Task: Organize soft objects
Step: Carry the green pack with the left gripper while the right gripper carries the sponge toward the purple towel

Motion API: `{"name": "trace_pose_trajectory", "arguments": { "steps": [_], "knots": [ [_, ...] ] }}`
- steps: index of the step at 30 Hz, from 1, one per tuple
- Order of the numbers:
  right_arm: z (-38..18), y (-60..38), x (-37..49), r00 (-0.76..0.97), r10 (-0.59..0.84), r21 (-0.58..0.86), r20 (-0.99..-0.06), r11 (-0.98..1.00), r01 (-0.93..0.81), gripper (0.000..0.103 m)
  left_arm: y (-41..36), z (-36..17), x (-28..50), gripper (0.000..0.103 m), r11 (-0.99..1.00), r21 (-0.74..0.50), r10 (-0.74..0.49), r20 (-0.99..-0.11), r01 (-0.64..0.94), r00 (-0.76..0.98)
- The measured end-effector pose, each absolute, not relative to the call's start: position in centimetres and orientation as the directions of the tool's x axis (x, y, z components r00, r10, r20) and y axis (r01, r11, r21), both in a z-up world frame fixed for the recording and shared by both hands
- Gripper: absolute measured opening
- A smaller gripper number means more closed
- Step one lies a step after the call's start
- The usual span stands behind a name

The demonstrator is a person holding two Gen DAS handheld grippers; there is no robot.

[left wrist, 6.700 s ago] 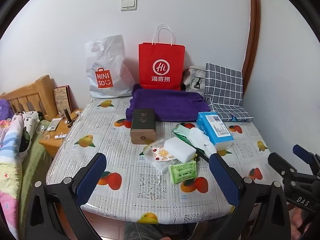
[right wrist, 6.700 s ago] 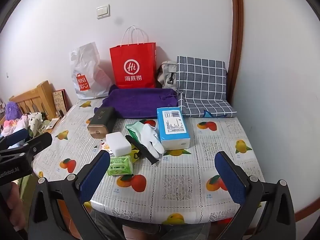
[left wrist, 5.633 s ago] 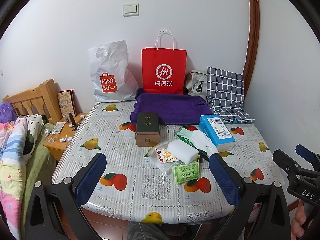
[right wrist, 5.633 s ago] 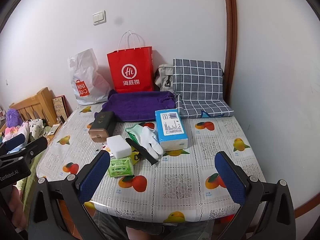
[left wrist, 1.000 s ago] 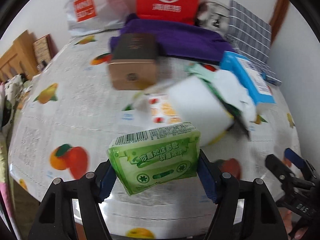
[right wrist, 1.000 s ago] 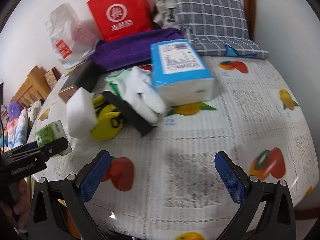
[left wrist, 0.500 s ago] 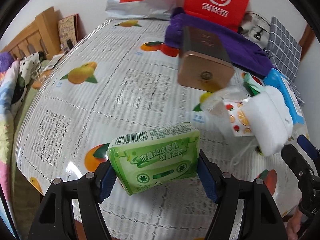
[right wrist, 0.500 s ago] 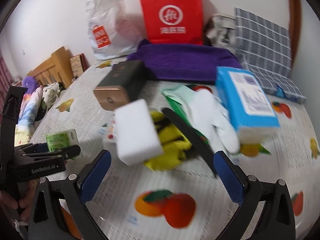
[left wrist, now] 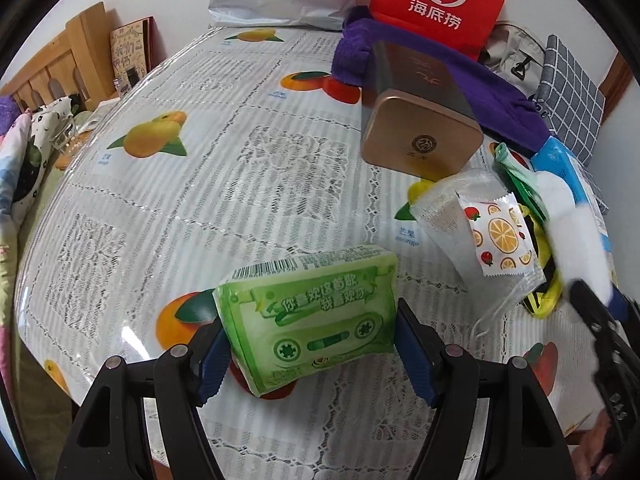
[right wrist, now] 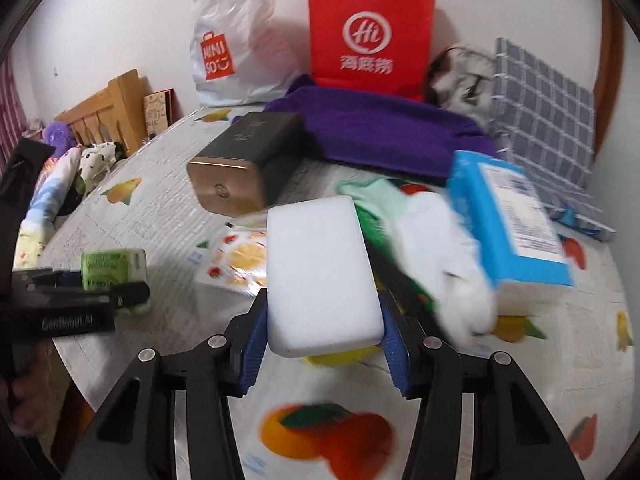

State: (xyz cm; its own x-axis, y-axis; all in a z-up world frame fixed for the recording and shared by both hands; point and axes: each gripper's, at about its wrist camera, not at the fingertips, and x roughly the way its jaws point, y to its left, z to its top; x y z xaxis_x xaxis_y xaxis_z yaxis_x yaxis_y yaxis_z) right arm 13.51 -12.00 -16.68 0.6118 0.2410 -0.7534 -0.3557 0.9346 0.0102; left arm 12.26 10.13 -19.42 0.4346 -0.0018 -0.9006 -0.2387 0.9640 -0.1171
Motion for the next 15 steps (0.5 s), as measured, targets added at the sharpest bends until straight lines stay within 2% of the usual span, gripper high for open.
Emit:
{"name": "trace_pose_trajectory", "arguments": {
  "steps": [9,13,15],
  "knots": [
    [-15.9,-22.5,10.4,0.641,0.159,0.068,-0.751,0.984,-0.164,0.051,9.8,-20.0,12.9,0.082,0.97,-0.049,0.059,-0.904,-0.239,0.424],
    [-17.9,-25.0,10.2,0.606,0.131,0.071,-0.784,0.99,-0.123,0.051,8.9,-20.3,13.0,0.085,0.975,0.012,0.105,-0.906,-0.222,0.41],
    [-19.3,-25.5,10.4,0.58,0.126,0.071,-0.805,0.991,-0.117,0.053,9.0,-20.3,12.9,0.086,0.977,0.004,0.093,-0.909,-0.215,0.406]
  ]
}}
